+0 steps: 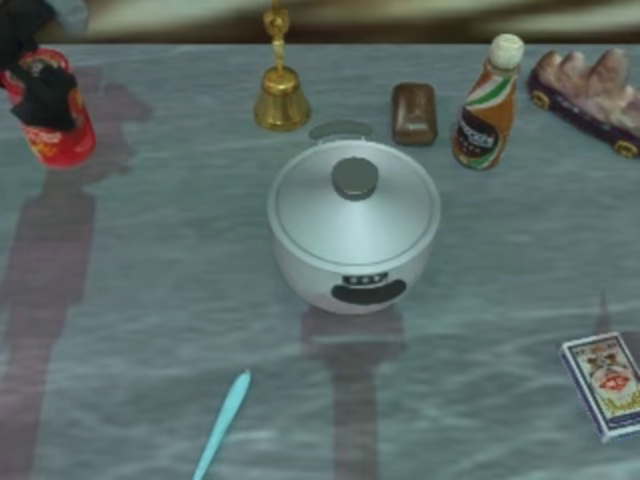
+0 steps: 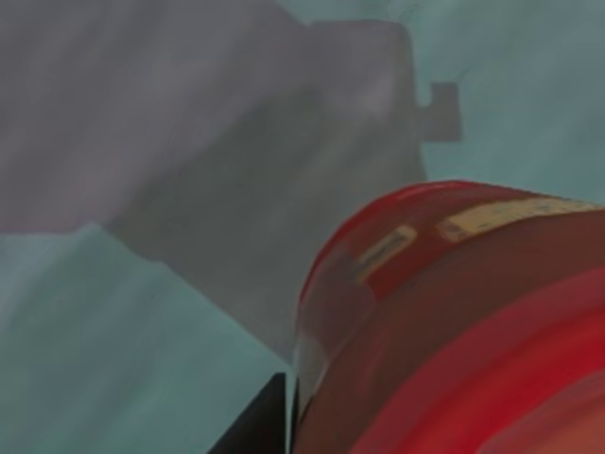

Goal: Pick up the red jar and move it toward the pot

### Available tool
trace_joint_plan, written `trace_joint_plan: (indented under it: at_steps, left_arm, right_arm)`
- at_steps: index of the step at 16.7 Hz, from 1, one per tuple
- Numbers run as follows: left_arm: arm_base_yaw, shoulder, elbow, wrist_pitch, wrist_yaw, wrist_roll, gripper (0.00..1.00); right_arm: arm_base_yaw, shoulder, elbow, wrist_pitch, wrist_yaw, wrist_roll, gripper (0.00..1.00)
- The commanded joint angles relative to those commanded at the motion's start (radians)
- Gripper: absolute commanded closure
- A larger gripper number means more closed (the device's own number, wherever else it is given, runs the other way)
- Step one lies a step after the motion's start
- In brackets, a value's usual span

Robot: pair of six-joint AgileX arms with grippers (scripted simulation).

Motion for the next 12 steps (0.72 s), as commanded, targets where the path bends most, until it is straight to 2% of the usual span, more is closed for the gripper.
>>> trace_joint_plan:
  at_steps: [5,12]
  left_arm:
    - [0.018,-0.24,-0.245,0.005,-0.001,0.009,1.0]
    - [0.01,-0.265,-0.273,0.011,-0.005,-0.002,1.0]
  right_arm:
    - [0.0,0.0,0.0,0.0,0.0,0.0,0.0]
    - [0.0,0.0,0.0,0.0,0.0,0.0,0.0]
